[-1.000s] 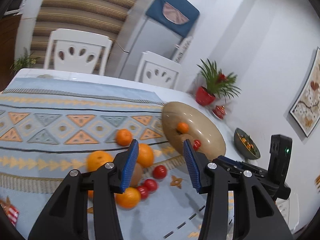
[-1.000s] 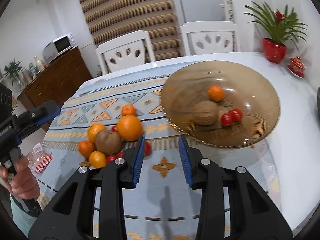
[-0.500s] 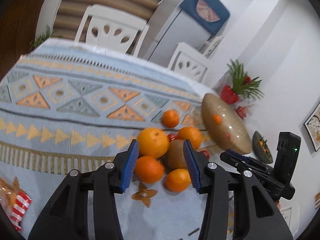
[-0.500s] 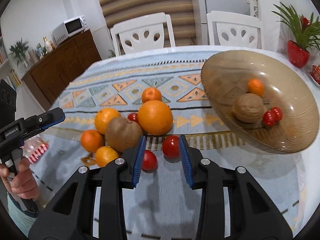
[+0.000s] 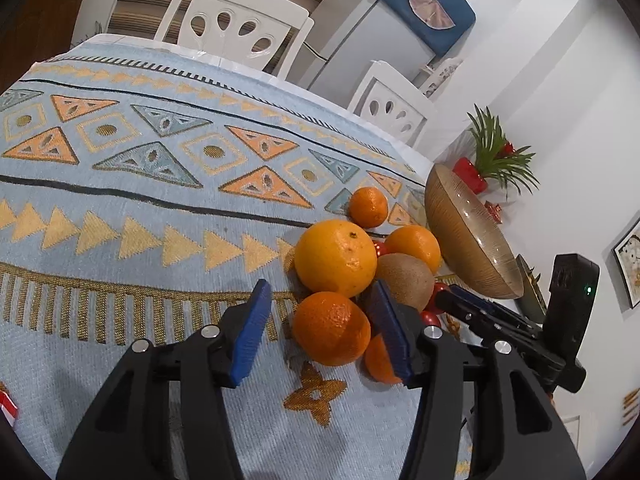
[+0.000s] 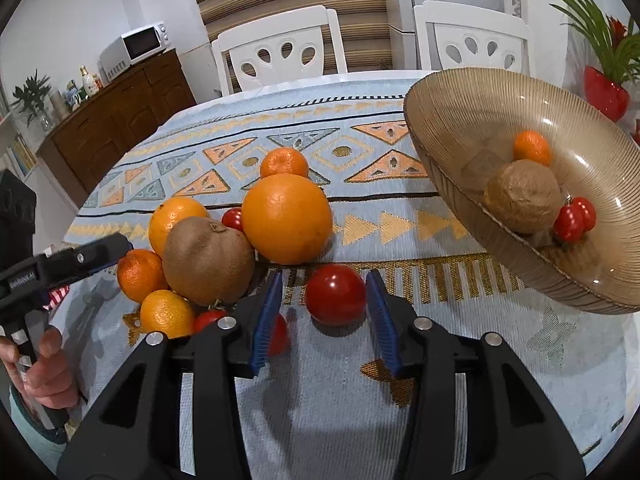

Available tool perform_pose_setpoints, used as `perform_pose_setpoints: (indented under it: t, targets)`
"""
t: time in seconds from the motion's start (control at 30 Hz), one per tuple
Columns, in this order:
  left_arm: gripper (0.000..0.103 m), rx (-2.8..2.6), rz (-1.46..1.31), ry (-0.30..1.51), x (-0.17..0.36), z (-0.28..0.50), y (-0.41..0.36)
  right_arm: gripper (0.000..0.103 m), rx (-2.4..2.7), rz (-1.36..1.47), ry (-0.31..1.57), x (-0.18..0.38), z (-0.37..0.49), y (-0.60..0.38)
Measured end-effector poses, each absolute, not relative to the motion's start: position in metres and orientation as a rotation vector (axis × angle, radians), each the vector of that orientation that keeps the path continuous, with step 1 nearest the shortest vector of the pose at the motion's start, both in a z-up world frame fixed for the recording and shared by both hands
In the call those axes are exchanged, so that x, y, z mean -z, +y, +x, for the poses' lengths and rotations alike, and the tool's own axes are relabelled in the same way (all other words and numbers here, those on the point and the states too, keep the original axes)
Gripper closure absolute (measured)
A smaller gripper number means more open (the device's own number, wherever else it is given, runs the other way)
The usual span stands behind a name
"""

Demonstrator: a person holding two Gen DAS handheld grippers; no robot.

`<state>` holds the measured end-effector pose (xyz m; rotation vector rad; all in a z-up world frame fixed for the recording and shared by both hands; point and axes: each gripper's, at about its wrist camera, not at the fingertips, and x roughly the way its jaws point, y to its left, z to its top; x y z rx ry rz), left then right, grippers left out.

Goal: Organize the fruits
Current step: 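Grasp another red tomato with the right tool while the left tool grasps a tangerine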

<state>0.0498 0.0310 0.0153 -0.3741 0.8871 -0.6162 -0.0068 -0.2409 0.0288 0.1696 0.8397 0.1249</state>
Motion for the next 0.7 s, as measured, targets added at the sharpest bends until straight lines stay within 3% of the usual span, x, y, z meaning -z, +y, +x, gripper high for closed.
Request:
perform_pose_setpoints:
  t: [0.7]
  targets:
    - [0.047,0.67,-0.264,0.985,-0.005,0.045,0.008,0.054,-0.08,0.14,0.905,-0.014,0.003,-0.239]
